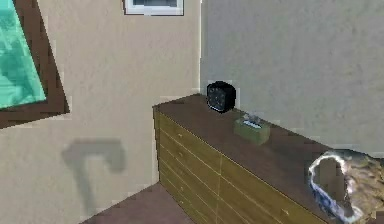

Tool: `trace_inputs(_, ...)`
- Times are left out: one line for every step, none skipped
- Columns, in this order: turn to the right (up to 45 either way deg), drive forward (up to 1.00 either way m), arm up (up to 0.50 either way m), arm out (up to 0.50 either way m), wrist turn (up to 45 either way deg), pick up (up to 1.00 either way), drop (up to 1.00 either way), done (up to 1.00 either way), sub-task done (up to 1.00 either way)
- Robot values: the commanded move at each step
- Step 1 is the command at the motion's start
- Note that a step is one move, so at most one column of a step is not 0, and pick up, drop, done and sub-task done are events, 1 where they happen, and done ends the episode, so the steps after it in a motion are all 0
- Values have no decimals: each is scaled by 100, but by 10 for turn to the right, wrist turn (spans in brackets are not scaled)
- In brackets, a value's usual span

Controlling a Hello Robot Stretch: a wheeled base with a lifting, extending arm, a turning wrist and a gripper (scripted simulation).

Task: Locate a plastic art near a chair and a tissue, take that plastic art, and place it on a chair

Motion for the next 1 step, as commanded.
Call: trace_inputs(-360, 0, 0, 0, 0, 0, 0, 0, 0)
